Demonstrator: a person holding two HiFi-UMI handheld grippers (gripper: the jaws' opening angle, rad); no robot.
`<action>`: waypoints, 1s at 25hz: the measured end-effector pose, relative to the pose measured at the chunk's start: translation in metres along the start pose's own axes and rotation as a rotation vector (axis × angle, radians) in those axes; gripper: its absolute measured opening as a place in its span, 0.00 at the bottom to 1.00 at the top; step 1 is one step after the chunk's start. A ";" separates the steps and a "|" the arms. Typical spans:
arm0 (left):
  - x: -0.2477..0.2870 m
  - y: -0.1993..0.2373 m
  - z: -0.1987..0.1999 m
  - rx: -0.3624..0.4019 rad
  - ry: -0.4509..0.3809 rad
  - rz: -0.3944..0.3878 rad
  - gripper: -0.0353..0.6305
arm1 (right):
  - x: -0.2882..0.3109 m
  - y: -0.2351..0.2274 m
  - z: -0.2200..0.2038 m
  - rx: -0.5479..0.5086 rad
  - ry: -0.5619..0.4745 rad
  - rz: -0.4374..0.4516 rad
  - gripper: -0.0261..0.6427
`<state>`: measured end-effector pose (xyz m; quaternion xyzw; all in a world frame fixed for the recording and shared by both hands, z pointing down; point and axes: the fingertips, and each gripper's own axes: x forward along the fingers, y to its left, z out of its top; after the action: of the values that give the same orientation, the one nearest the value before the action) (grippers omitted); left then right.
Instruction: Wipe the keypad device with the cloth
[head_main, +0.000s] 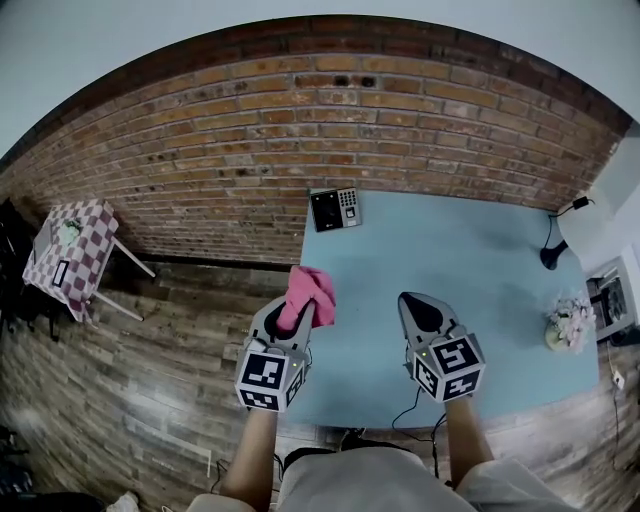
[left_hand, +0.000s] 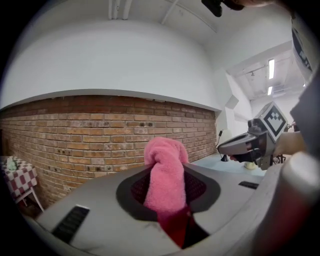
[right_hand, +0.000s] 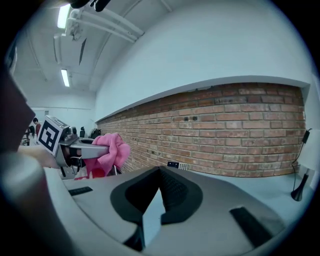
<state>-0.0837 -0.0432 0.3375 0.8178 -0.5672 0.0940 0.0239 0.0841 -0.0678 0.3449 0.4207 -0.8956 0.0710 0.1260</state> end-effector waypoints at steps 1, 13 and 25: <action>0.008 0.004 0.002 0.004 0.002 0.007 0.23 | 0.005 -0.004 0.000 0.003 0.003 0.007 0.05; 0.095 0.066 0.008 0.032 0.029 0.037 0.23 | 0.064 -0.031 0.016 0.013 0.004 0.007 0.05; 0.188 0.120 -0.051 0.011 0.107 -0.035 0.25 | 0.135 -0.053 0.022 0.034 0.007 -0.086 0.05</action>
<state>-0.1383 -0.2517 0.4136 0.8216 -0.5502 0.1402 0.0516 0.0384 -0.2054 0.3631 0.4604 -0.8750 0.0824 0.1250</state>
